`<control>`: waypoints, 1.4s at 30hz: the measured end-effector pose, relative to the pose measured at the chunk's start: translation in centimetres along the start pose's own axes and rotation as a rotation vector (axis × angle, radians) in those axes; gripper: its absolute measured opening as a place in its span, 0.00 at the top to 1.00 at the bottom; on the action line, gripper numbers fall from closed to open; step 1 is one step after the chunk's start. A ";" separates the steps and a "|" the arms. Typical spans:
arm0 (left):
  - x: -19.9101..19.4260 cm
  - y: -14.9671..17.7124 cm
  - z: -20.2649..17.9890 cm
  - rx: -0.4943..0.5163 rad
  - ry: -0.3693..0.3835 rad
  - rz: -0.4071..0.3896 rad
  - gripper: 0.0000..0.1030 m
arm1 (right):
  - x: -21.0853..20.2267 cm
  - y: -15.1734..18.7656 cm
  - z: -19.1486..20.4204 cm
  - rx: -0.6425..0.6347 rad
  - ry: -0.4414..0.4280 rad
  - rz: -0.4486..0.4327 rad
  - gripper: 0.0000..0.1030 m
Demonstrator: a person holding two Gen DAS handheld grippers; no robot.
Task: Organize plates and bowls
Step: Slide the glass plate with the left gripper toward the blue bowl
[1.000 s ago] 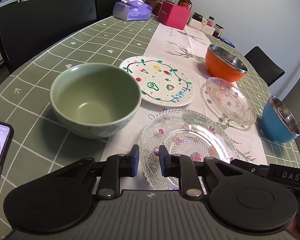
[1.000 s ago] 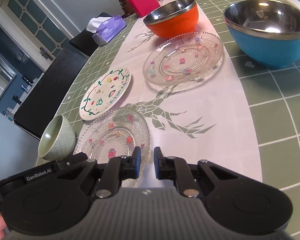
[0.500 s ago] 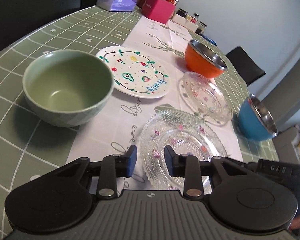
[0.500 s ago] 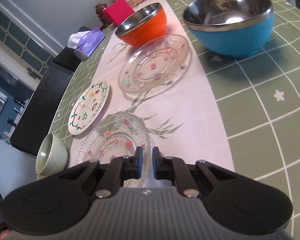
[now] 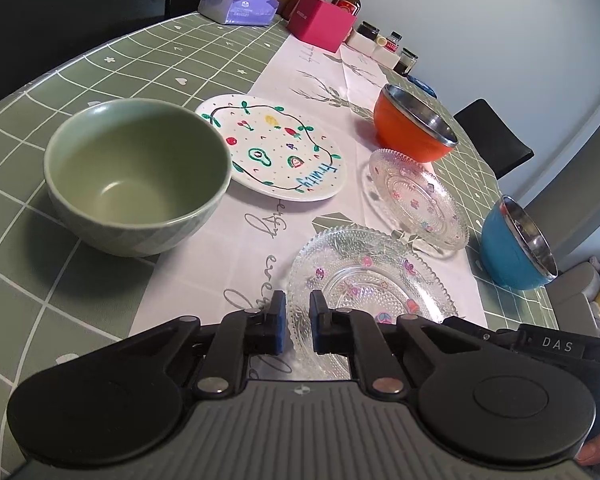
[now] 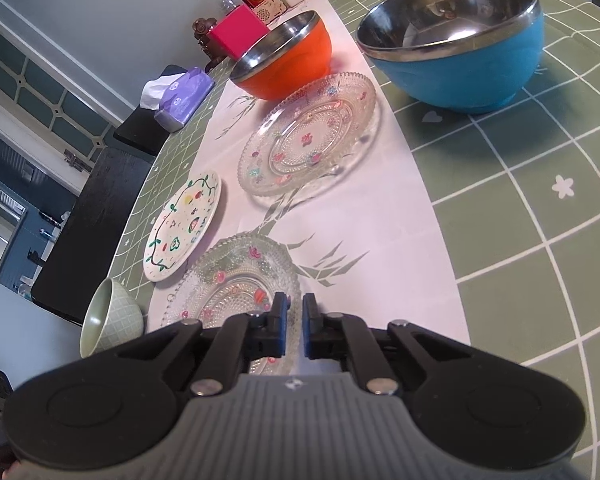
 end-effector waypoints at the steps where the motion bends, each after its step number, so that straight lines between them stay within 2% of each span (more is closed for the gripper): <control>1: 0.0 0.0 0.0 0.000 0.000 0.001 0.87 | -0.1 0.0 0.0 0.002 0.000 -0.001 0.95; 9: -0.5 0.8 -0.6 -0.013 0.027 0.015 0.87 | -1.8 0.5 0.1 0.003 0.007 0.004 0.96; 20: -2.4 3.1 -5.5 0.034 0.087 0.009 0.89 | -8.0 2.7 -1.3 0.008 0.052 -0.037 0.96; 32: -1.1 7.0 -12.7 0.111 0.158 0.074 0.91 | -14.9 5.2 -6.8 0.097 0.156 -0.078 0.95; 38: 0.2 8.9 -14.7 0.101 0.160 0.105 0.91 | -16.2 5.9 -9.4 0.135 0.195 -0.091 0.95; 42: 0.7 9.7 -15.9 0.115 0.160 0.114 0.91 | -16.7 6.1 -10.9 0.165 0.190 -0.100 0.95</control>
Point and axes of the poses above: each gripper's, at about its wrist camera, not at the fingertips, and x roughly the way its jaws point, z to its left, y to its underside, the point moved 5 cm from there along x, roughly the way its jaws point, and after that the axes turned 14 degrees about z, right-handed, at the moved point
